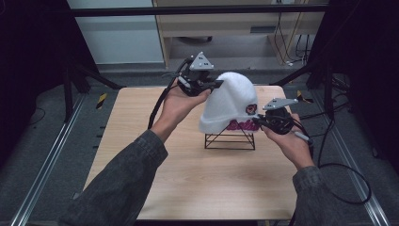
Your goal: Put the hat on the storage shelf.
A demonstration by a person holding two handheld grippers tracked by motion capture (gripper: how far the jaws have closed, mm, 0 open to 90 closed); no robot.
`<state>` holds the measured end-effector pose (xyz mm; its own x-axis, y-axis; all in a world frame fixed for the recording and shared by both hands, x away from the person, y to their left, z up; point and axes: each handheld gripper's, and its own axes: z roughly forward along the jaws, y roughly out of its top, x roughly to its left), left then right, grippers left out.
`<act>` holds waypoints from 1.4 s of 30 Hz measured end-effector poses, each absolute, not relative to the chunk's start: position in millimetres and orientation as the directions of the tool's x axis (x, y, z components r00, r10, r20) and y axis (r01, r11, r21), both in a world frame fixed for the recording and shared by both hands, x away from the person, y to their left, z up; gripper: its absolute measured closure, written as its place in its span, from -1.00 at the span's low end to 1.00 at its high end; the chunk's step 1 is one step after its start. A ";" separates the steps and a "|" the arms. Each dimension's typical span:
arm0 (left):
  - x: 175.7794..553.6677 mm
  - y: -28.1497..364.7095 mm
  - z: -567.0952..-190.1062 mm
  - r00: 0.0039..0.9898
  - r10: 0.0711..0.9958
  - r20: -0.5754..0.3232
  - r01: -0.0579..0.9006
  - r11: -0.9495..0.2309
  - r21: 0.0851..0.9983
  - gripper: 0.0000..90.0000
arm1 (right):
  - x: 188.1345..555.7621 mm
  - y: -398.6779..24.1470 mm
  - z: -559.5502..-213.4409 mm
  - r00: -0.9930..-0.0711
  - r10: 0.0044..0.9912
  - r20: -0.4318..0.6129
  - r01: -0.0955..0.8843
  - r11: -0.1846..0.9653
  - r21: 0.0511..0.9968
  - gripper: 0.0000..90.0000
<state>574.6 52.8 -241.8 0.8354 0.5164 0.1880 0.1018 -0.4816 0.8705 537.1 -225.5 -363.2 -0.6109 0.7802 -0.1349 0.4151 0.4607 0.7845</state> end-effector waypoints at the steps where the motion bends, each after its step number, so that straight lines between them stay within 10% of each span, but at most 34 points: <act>1: 575.2 52.1 -242.7 0.836 0.515 0.190 0.101 -0.484 0.869 0.86 | 537.1 -225.5 -363.2 -0.611 0.780 -0.135 0.415 0.461 0.785 0.75; 42: 582.4 39.8 -283.9 0.849 0.503 0.165 0.144 -0.519 0.842 0.86 | 535.0 -229.8 -403.4 -0.592 0.798 -0.112 0.490 0.467 0.736 0.72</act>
